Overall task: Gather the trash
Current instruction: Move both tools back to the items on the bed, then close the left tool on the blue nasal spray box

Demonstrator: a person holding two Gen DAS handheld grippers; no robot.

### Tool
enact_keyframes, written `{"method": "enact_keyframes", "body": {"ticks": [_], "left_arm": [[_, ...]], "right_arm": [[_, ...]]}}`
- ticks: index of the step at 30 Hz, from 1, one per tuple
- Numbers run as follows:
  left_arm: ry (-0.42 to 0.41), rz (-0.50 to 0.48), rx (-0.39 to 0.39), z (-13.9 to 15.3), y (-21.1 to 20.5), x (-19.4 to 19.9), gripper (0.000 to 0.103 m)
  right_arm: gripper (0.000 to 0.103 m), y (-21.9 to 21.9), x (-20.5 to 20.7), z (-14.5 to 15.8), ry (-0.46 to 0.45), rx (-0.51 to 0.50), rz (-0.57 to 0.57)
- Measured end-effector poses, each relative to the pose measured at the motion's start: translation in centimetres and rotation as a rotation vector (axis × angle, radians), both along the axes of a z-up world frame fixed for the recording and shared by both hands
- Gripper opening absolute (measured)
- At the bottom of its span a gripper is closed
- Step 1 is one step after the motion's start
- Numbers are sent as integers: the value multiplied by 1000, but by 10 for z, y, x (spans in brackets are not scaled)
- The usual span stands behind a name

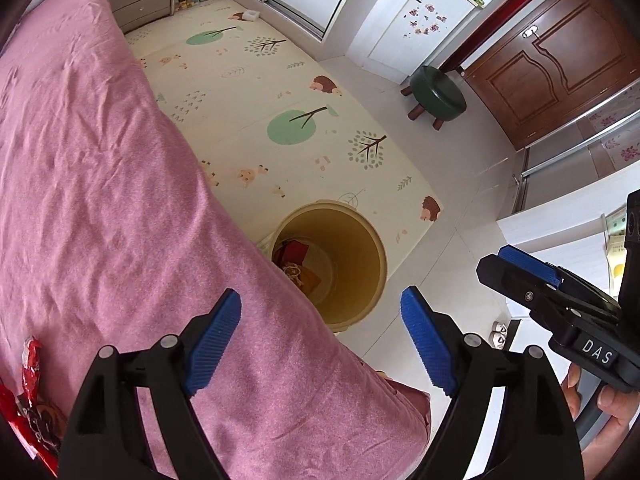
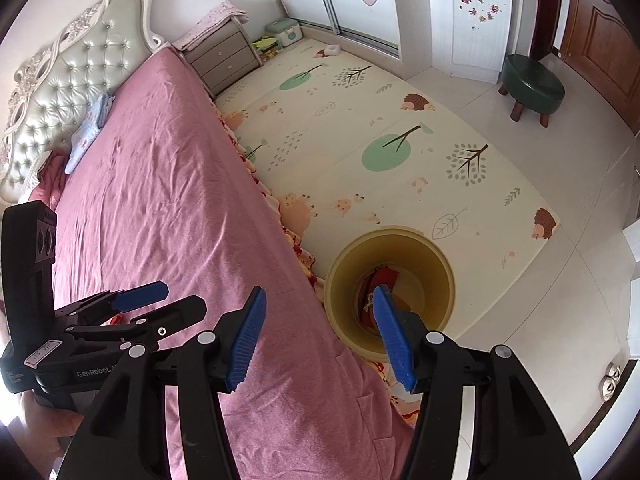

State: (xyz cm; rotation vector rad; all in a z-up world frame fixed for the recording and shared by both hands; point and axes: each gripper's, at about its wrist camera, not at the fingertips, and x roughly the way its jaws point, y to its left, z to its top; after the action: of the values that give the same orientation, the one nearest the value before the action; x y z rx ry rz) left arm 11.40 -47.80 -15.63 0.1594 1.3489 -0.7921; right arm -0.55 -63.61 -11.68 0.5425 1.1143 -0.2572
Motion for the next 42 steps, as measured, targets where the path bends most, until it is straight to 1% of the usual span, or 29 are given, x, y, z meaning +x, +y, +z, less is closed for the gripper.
{"method": "enact_keyframes", "body": {"ticks": [5, 10, 17, 20, 24, 30, 36, 42], "left_arm": [[-30, 80, 2, 16, 51, -4, 82], [-51, 173, 25, 25, 117, -13, 82], [-68, 292, 74, 27, 209, -34, 82], [-63, 332, 92, 24, 248, -44, 82], [-63, 352, 120, 19, 291, -61, 82], [-59, 366, 150, 8, 339, -82, 82], [-30, 347, 176, -14, 368, -95, 82], [-5, 327, 198, -40, 386, -99, 82]], "right_arm": [[55, 45, 12, 13, -25, 3, 97], [55, 99, 22, 21, -39, 16, 202], [55, 183, 27, 24, -41, 30, 344], [55, 217, 26, 23, -38, 37, 400], [55, 261, 23, 20, -31, 34, 465], [55, 311, 13, 12, -10, 31, 509], [55, 340, 5, 1, 13, 34, 498], [55, 358, -4, -9, 27, 32, 477]]}}
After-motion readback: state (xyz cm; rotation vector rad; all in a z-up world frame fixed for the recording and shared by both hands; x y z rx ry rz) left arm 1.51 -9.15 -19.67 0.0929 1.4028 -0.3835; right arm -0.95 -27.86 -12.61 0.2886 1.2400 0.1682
